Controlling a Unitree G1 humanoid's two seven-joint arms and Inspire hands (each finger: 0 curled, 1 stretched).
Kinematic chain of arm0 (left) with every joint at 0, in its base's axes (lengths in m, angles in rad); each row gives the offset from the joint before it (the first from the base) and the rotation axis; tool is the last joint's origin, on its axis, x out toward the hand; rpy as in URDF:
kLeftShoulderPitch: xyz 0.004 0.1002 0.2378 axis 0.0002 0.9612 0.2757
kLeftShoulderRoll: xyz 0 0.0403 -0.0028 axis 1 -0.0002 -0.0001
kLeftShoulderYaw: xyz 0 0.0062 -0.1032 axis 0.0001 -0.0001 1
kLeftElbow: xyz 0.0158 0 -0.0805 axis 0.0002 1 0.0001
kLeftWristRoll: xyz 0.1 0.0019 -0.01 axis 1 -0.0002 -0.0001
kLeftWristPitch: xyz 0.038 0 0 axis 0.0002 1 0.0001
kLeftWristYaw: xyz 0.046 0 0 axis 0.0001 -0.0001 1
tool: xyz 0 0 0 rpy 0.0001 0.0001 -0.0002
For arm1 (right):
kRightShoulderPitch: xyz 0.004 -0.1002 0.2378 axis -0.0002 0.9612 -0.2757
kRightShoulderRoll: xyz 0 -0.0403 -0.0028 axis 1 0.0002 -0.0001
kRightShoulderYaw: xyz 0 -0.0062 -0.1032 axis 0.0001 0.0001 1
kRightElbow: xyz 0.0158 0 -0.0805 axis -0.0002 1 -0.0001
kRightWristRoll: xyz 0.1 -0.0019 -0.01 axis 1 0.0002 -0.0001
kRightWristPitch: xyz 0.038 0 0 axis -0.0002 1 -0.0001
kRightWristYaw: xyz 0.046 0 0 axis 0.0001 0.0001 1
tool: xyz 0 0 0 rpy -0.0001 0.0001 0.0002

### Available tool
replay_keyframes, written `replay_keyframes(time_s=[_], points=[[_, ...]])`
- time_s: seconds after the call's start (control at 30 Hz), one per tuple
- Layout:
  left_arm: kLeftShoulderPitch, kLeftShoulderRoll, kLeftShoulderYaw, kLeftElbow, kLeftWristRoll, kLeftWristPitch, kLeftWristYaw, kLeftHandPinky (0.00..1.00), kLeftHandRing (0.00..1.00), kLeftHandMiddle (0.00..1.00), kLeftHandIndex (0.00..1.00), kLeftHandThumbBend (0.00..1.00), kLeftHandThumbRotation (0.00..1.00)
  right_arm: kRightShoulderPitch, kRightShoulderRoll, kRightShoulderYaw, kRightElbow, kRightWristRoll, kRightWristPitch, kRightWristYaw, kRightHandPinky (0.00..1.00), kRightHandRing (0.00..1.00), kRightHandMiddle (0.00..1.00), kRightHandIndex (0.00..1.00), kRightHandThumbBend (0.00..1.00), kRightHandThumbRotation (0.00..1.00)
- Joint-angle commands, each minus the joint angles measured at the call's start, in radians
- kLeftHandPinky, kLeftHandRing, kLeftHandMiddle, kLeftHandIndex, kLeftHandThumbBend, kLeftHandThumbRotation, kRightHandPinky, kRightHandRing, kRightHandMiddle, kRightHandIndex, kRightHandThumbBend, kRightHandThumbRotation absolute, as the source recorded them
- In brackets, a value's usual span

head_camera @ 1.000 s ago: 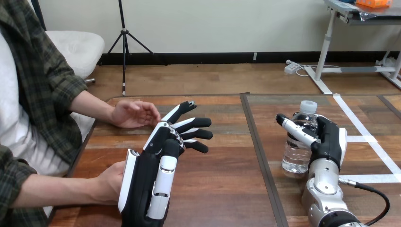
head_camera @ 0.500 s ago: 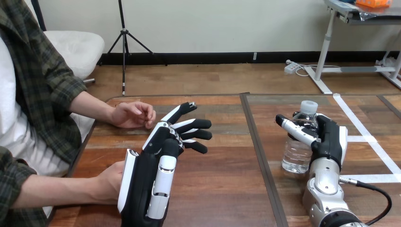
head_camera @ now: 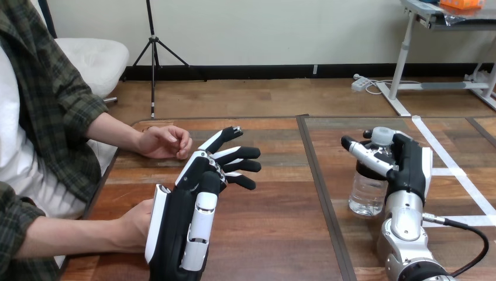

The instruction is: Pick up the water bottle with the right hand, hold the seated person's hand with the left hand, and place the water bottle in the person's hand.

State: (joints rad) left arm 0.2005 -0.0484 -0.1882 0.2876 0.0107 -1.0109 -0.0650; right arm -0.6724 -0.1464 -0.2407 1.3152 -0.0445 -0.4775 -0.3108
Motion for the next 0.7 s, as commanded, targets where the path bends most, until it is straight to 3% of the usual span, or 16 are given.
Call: replay_keyframes(time_s=[0.0, 0.67], points=[[-0.043, -0.023, -0.004, -0.011, 0.003, -0.006, 0.000, 0.52, 0.64, 0.69, 0.81, 0.34, 1.00, -0.045, -0.017, 0.017, -0.032, -0.011, -0.055, 0.006, 0.40, 0.45, 0.49, 0.48, 0.80, 0.00], [-0.055, -0.030, -0.006, 0.002, -0.015, -0.014, -0.007, 0.52, 0.64, 0.69, 0.80, 0.33, 0.98, -0.044, 0.000, -0.007, -0.065, 0.039, -0.179, 0.077, 0.36, 0.43, 0.47, 0.46, 0.75, 0.00]])
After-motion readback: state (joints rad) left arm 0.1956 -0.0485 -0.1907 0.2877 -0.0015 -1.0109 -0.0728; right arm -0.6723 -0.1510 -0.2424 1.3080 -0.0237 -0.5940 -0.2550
